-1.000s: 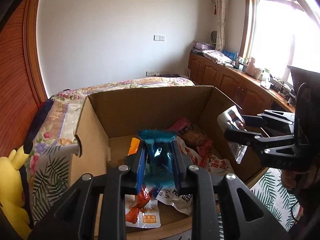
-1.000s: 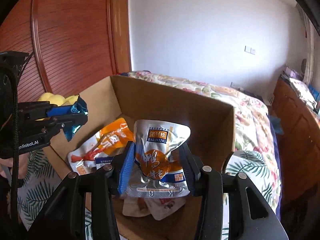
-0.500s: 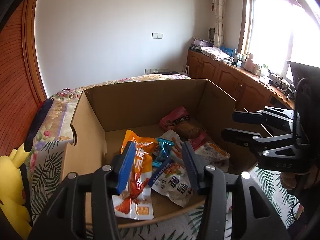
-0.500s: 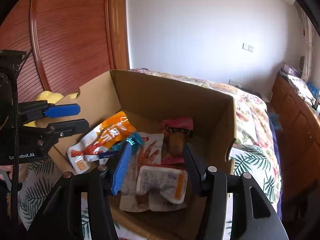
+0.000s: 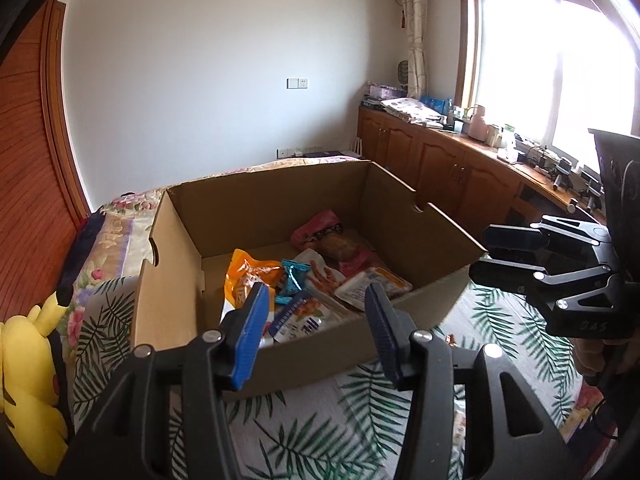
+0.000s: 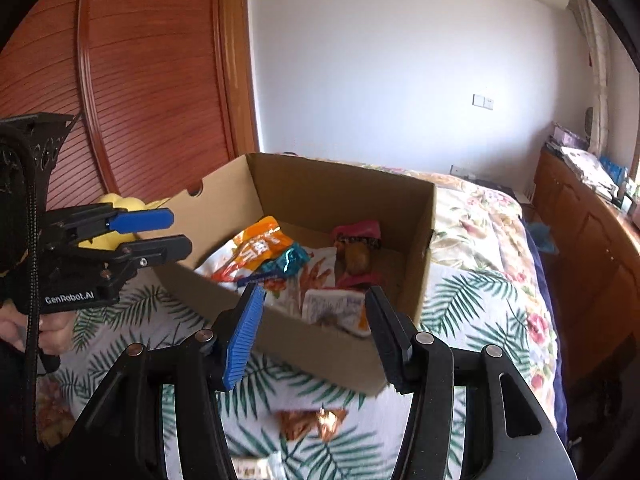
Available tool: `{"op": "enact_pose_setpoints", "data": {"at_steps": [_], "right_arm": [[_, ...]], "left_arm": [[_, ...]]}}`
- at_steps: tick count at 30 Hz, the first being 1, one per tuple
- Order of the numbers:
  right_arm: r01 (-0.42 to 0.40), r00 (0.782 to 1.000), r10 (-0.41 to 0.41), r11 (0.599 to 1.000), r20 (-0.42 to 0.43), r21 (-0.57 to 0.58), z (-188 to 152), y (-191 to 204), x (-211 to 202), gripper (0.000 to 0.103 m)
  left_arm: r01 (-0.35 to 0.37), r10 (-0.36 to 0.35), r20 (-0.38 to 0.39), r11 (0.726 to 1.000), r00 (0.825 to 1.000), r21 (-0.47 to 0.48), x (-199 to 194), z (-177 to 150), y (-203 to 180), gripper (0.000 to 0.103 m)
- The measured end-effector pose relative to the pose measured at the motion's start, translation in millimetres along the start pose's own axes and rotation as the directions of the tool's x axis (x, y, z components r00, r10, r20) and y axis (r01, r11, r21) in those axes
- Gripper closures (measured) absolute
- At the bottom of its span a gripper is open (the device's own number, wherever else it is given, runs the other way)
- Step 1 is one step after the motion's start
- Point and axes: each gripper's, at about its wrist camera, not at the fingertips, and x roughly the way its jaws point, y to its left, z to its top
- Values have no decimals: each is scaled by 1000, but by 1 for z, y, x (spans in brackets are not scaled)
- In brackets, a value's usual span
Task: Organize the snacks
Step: 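Move both tools back toward the brown wrapper and white milk-bar pack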
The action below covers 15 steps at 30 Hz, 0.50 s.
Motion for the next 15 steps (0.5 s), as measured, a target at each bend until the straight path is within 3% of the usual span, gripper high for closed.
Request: {"op": "enact_pose_setpoints", "data": {"at_steps": [15], "right_arm": [[33,998,-30,998,-56,58,-62,-5,-19,49]], "left_arm": [[100,-98,-67,995,993,24,-10,-46,-44,53]]}}
